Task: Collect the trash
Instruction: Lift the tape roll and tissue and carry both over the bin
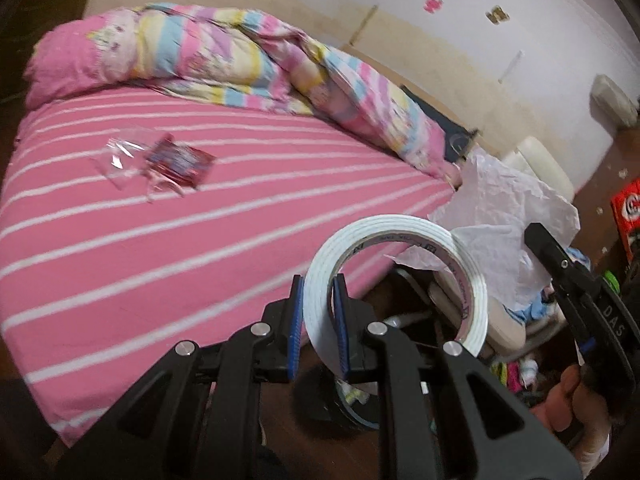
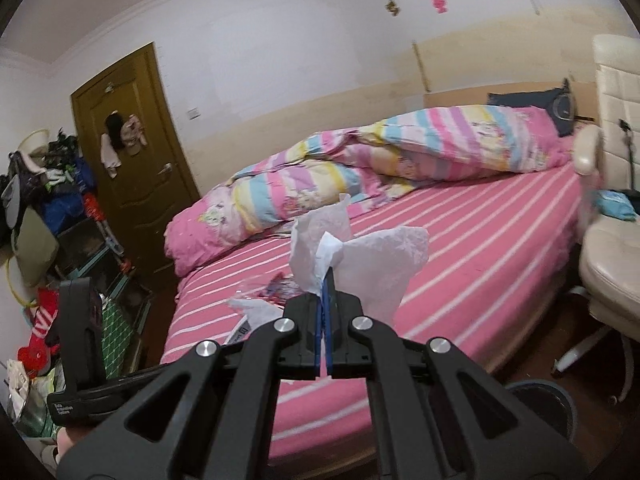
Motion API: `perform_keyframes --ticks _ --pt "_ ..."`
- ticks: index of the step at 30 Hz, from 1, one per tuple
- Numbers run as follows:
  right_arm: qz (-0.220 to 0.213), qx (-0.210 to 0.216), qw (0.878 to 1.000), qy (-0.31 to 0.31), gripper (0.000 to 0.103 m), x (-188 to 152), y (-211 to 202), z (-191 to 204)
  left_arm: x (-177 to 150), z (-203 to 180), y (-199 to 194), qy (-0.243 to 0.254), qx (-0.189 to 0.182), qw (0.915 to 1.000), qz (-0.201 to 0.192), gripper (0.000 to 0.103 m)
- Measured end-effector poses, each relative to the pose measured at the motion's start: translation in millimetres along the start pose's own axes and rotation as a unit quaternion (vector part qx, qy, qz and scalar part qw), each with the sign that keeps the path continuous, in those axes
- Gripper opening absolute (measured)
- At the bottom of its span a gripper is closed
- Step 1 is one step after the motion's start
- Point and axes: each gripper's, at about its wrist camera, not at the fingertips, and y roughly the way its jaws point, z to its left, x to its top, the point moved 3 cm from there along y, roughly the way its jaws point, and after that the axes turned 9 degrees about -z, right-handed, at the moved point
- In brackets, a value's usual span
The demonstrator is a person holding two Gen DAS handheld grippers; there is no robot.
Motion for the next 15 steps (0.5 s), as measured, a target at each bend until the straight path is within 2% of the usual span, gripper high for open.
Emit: perform_keyframes --ticks 8,15 --pt "0.006 -0.053 0.998 0.039 0.001 -15.1 -34.4 -66.6 -34.7 -44.1 39.2 0.016 -0.023 0.9986 0.046 0.014" --pt "0.024 -0.090 0.994 0.057 0.002 -34.0 -44.9 -112.6 -63.0 -71.4 76.7 0.043 -0.033 0.9960 0.070 0.014"
